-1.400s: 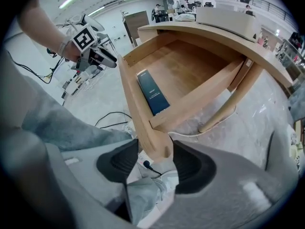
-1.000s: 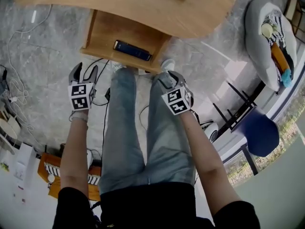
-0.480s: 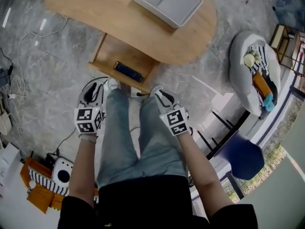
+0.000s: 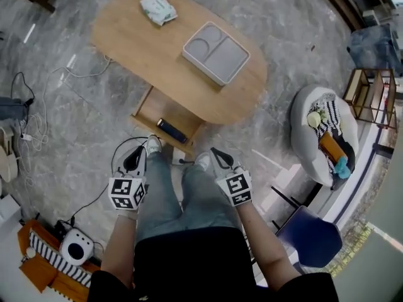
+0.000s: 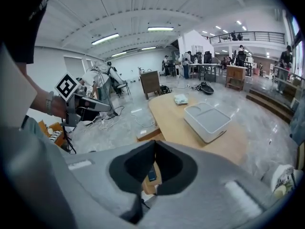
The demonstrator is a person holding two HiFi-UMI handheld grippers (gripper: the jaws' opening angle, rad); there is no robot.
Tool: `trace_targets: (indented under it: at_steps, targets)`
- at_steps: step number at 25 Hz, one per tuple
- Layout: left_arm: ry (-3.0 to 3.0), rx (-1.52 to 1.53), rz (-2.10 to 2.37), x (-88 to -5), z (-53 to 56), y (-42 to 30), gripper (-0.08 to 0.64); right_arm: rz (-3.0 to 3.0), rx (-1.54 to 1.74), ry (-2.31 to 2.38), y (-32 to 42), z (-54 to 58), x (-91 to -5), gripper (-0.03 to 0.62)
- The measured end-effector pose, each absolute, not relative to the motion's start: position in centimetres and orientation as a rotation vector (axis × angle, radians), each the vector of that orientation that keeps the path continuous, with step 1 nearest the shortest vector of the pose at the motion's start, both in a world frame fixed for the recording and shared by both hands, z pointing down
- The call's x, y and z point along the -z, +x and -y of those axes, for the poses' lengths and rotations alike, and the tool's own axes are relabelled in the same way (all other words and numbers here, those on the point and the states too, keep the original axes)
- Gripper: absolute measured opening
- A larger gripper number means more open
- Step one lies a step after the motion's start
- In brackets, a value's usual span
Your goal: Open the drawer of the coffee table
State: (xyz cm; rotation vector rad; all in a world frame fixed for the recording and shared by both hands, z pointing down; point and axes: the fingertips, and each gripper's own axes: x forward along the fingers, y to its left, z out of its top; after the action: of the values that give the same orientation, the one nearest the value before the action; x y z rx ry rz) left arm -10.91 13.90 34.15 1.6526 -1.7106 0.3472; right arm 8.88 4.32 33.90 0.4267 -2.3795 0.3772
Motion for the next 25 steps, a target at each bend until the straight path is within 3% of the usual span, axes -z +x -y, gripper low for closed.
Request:
trace_targets:
  at_steps: [25]
  targets:
    - [2.054, -0.225, 1.814, -3.4, -11.5, -9.0, 0.017, 2.750, -0.256, 0.556, 7.4, -3.6, -2.8, -0.002]
